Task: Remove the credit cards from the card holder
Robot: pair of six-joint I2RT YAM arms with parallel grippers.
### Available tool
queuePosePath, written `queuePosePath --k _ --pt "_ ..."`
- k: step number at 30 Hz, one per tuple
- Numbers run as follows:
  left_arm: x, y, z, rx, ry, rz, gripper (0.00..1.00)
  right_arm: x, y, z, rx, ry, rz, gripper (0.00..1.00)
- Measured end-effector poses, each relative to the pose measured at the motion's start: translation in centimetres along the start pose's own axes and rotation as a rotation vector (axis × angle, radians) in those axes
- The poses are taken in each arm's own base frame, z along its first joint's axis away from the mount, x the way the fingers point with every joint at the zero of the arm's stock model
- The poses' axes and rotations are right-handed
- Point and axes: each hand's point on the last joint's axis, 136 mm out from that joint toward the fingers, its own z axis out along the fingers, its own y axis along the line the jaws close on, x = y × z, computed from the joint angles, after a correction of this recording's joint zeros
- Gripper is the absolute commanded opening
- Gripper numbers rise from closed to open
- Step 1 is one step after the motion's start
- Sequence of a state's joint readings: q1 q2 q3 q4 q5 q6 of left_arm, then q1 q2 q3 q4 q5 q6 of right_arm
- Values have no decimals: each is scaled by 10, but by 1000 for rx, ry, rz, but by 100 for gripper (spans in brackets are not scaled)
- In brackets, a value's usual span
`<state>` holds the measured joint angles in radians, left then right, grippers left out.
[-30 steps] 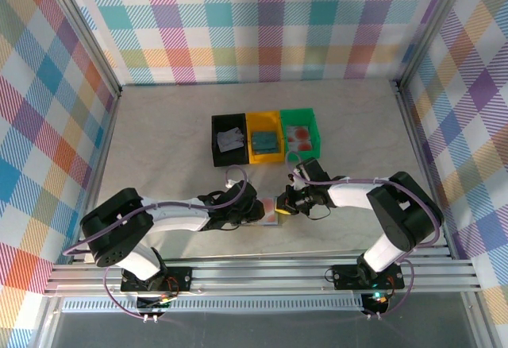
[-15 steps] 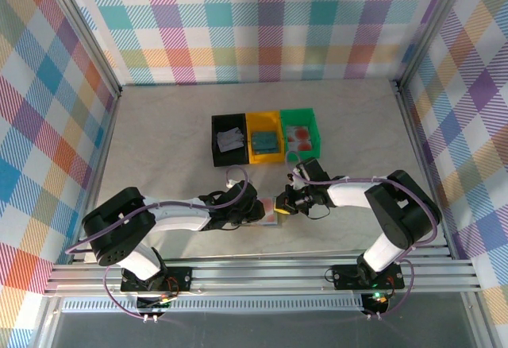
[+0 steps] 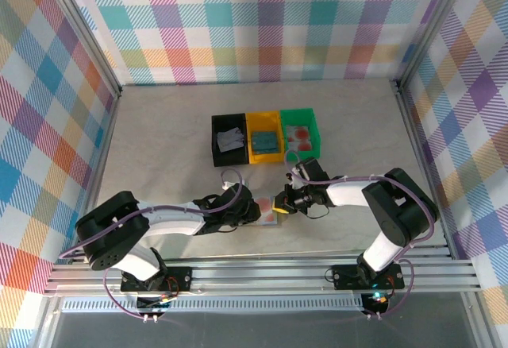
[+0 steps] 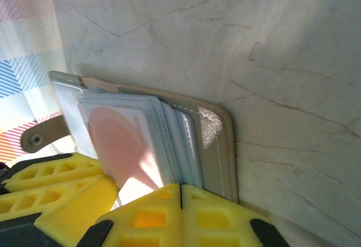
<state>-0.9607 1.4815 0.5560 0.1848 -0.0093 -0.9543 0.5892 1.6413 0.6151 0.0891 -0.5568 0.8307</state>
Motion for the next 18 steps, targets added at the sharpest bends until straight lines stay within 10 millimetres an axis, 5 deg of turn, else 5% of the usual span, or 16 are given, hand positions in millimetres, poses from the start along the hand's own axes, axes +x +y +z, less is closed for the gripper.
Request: queuePosePath --k 8,18 --pt "-2 -2 -4 20 -15 -11 0 0 0 0 -1 2 1 0" --pt "-2 -2 -5 37 -24 -25 0 0 0 1 -3 3 2 0"
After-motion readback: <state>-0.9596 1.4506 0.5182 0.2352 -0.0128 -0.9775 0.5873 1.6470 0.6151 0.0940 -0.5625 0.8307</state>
